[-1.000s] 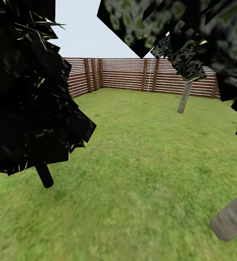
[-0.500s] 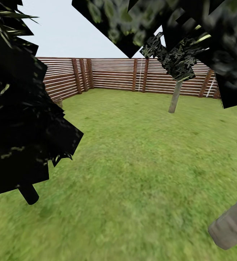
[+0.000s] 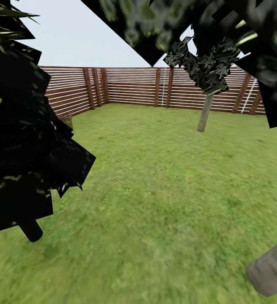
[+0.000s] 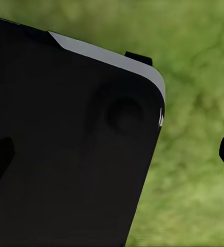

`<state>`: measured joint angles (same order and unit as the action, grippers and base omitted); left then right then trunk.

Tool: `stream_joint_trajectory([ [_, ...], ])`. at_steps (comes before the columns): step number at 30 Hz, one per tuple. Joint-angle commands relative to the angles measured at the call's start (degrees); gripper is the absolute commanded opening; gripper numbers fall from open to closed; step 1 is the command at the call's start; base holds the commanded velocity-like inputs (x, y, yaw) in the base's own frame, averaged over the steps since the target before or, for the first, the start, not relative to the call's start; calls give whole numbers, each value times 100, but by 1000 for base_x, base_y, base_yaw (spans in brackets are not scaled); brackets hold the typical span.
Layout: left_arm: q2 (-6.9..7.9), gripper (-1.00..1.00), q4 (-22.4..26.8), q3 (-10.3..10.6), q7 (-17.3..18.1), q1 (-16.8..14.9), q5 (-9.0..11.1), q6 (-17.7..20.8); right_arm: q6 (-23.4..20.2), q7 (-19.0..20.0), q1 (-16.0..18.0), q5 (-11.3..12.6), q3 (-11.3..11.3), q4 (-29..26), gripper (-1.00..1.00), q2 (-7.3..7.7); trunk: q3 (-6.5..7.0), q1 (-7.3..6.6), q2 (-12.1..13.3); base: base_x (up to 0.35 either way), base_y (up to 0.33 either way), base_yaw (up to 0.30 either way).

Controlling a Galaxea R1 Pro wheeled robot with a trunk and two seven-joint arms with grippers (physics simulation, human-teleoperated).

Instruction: Take the three Easter eggs out of the wicker basket on the lawn in the garden, then place them on the lawn next to a single tree (choose any tree) so that all three eggs are next to the same tree and none are left in the basket.

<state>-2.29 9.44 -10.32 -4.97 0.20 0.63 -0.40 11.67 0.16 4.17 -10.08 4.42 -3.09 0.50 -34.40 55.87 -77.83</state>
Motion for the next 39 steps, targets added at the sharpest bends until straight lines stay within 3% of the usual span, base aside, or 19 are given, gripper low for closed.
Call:
stream_joint_trajectory([
  [1, -5, 100, 12, -22, -14, 1, 7, -4, 16, 2, 3, 6, 42, 3, 100, 3, -23, 23, -44, 0, 0, 0],
  [39, -17, 100, 34, -29, -39, 2, 14, -4, 39, 7, 8, 33, 22, -11, 100, 3, -705, 857, -1568, 0, 0, 0],
])
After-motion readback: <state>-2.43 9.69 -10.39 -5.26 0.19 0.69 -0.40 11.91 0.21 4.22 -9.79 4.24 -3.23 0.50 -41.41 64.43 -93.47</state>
